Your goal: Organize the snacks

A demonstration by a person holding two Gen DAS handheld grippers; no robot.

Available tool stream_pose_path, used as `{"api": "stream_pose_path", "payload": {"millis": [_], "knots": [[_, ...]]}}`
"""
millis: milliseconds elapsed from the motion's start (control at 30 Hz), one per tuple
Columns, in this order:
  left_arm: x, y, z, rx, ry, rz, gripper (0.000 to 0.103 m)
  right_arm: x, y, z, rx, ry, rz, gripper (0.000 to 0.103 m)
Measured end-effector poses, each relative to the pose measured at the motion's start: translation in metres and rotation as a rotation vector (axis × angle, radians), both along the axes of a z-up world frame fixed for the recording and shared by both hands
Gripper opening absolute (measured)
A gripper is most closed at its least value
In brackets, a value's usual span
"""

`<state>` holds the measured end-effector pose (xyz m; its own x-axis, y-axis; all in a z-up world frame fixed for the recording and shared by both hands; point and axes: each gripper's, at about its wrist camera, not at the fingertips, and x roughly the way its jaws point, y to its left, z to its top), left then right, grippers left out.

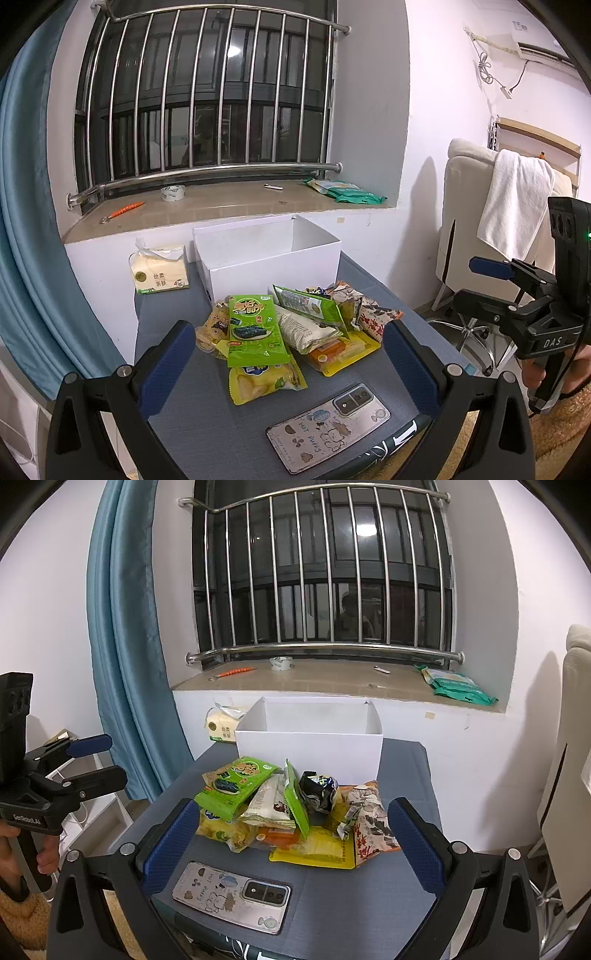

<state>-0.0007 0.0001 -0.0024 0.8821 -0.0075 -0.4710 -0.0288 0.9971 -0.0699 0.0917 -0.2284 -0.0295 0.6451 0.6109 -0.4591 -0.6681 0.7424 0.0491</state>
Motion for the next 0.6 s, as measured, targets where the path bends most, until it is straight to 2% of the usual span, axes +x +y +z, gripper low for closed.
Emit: {"api": "stream_pose_path", "payload": {"millis": [600], "knots": [[-0.0005,0.0,-0.0002,0.005,-0.002,0.0,0.103,-0.0003,-0.0016,0.0002,0.001,0.002,0.007,0.103]]}}
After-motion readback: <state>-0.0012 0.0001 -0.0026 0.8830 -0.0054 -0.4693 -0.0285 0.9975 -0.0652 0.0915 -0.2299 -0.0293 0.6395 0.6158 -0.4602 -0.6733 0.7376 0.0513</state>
